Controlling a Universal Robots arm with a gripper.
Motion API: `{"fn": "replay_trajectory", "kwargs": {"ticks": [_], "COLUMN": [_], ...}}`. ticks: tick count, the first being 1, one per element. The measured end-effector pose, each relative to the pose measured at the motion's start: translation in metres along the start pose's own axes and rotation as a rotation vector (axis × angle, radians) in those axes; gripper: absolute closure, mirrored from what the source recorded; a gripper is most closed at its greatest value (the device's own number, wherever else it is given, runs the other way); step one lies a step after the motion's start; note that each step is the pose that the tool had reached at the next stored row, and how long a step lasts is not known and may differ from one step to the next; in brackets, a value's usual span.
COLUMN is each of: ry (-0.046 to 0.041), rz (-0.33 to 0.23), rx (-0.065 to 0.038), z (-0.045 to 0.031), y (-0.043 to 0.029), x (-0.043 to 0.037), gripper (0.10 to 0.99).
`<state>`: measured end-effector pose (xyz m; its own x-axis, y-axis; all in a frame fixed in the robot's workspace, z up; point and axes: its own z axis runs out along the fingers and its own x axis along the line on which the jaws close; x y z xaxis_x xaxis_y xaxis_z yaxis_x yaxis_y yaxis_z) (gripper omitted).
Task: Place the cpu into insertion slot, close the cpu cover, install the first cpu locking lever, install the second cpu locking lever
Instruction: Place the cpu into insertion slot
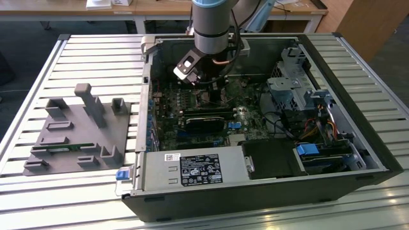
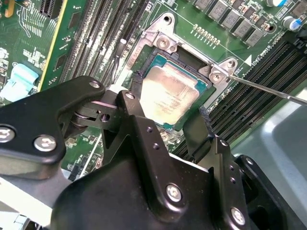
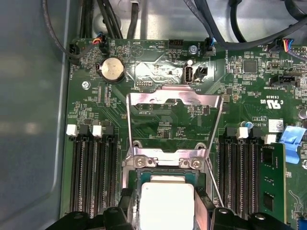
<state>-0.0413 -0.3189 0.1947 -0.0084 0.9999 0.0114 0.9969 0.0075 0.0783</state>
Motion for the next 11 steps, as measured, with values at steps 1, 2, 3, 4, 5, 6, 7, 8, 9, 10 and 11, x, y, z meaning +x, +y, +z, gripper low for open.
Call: {"fn": "replay_trajectory", "kwargs": {"ticks": [1,2,3,4,5,6,7,8,9,10,11], "ry": [-0.0001,0.0,-0.0001,-0.0005,-0.0002,0.0,0.0001,0.0001,0.0002,0.0002,0.0004], "rz": [0.0,0.0,0.0,0.0,0.0,0.0,0.0,0.0,0.0,0.0,0.0], "rx": [0.0,0.0,0.0,0.0,0.0,0.0,0.0,0.001,0.001,0.002,0.004], "z": [0.0,0.0,0.0,-0.0005,-0.0013,-0.0024,-0.0036,-0.0051,-0.0063,-0.007,-0.0073], "y": [0.0,0.0,0.0,0.0,0.0001,0.0002,0.0003,0.0004,0.0005,0.0007,0.0009], "x": [-0.0003,-0.0005,-0.0006,-0.0007,-0.0007,-0.0007,-0.0007,-0.0006,-0.0007,-0.0007,-0.001], "gripper": [0.471,0.471,0.471,0.471,0.471,0.471,0.471,0.471,0.471,0.471,0.471]}}
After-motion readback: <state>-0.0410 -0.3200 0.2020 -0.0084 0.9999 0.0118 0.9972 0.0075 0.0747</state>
